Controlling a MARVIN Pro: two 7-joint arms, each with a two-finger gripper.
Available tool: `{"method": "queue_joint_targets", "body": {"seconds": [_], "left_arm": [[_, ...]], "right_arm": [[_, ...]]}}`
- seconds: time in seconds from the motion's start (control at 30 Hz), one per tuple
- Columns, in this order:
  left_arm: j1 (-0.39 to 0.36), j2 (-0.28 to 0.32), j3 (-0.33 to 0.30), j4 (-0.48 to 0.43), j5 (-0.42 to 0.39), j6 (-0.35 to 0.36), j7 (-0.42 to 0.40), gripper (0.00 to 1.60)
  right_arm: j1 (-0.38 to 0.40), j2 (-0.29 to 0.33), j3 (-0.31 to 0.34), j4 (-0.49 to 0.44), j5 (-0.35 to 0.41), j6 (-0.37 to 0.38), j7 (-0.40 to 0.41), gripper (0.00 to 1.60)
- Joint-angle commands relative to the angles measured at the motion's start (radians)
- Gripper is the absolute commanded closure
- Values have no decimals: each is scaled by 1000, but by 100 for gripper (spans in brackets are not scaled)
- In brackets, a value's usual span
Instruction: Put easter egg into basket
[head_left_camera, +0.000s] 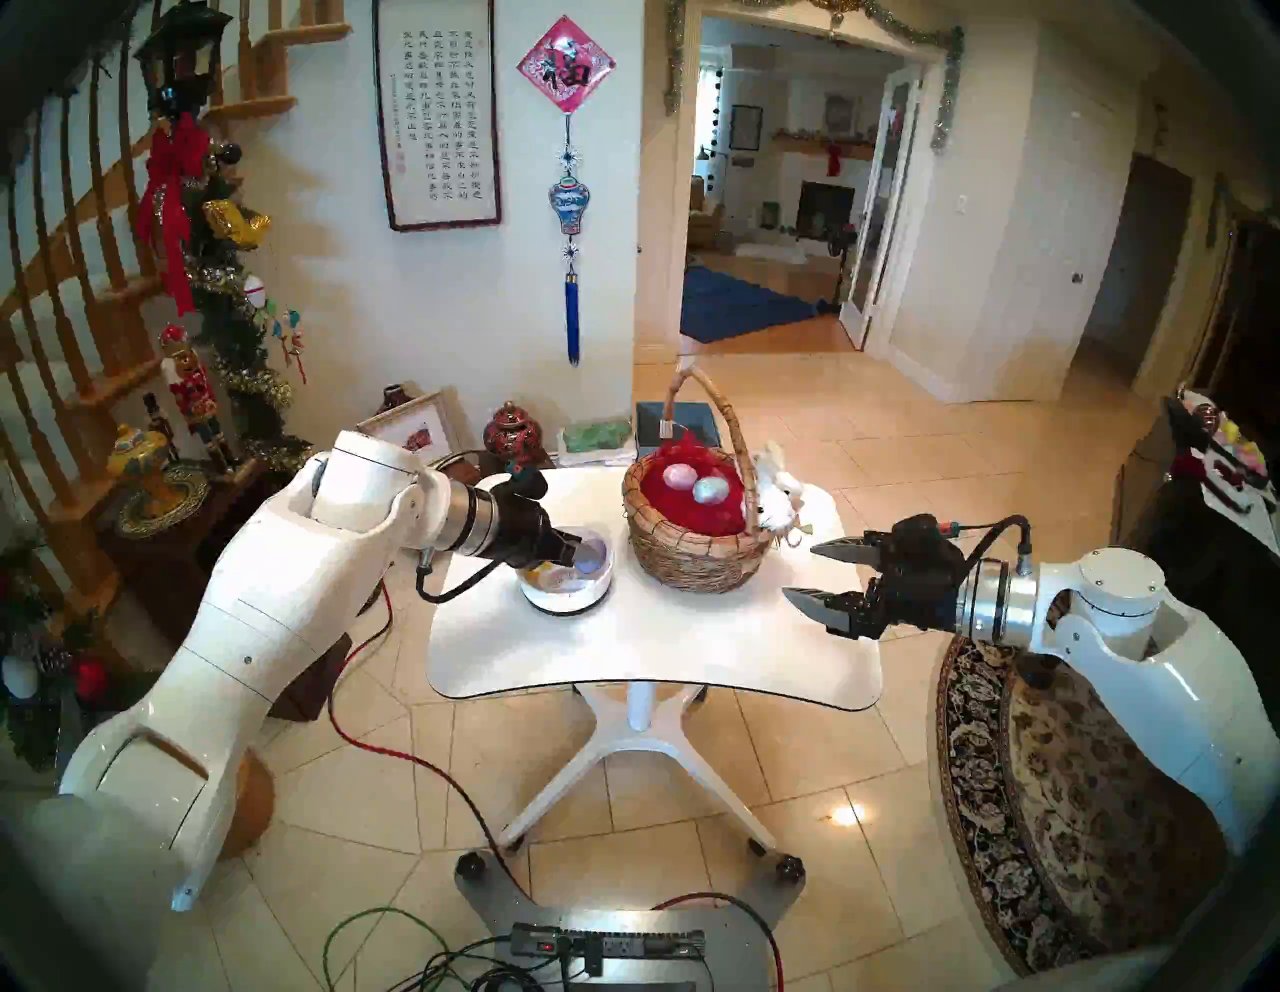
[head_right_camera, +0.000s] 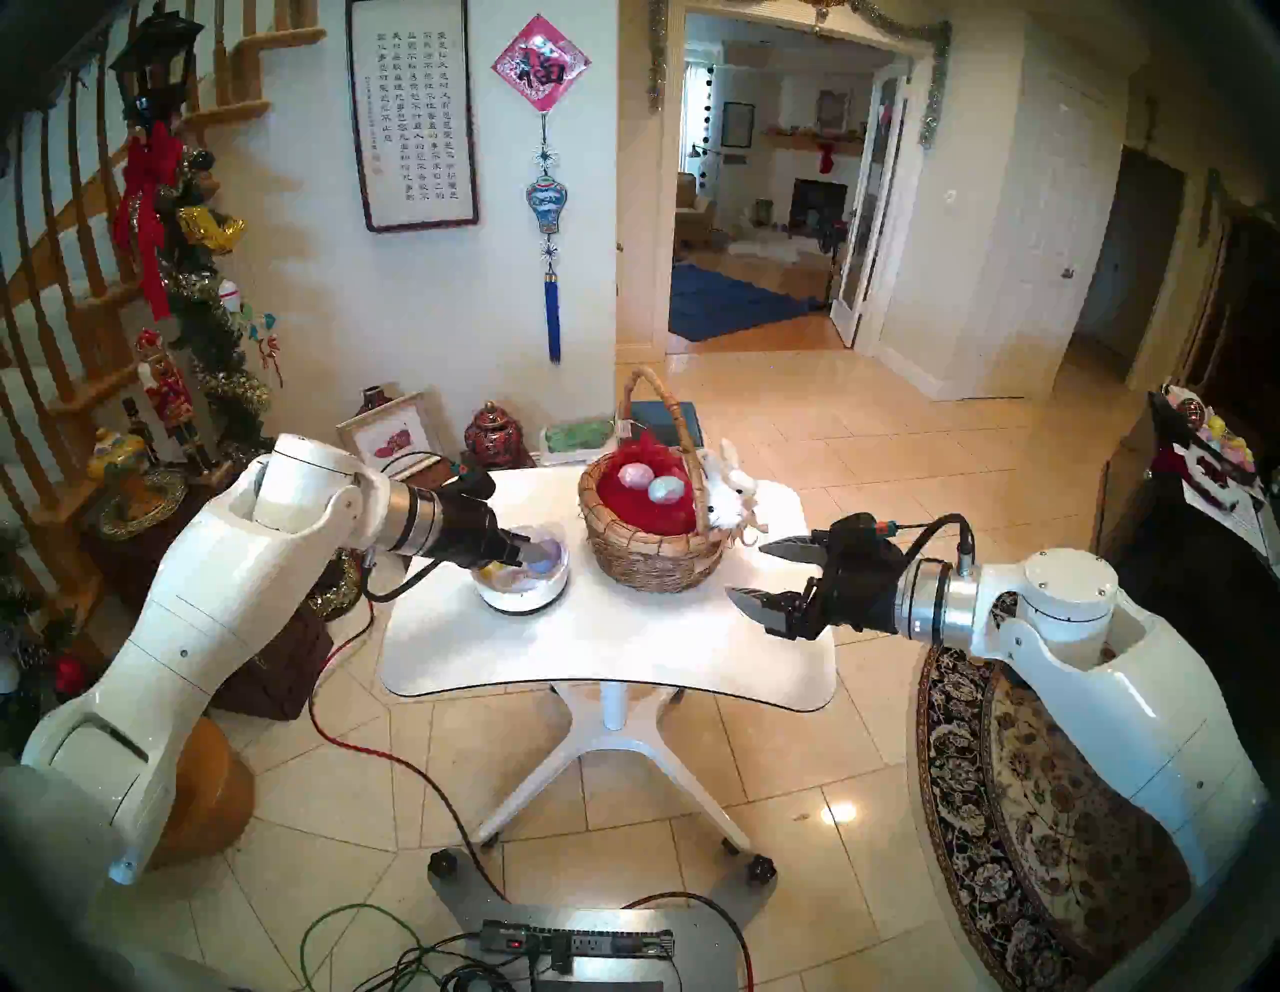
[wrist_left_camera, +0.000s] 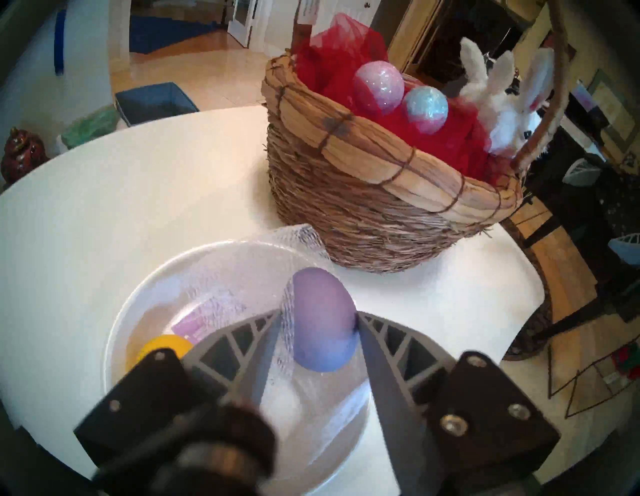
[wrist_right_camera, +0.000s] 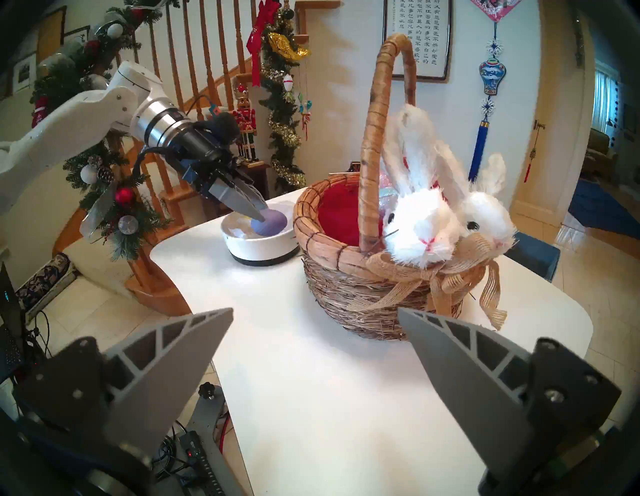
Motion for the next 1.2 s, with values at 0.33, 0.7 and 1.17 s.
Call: {"method": "queue_joint_targets", "body": {"seconds": [0.33, 0.7, 1.17], "left_arm": [[-90, 18, 72, 113, -116, -2, 1, 65], [-58, 33, 37, 18, -119, -2, 77, 1], [7, 81, -3, -147, -135, -8, 106, 6]], "right_arm": [[2, 2, 9, -1, 2, -3, -1, 0], [2, 2, 9, -1, 2, -2, -1, 0], [2, 2, 9, -1, 2, -3, -1, 0]]}}
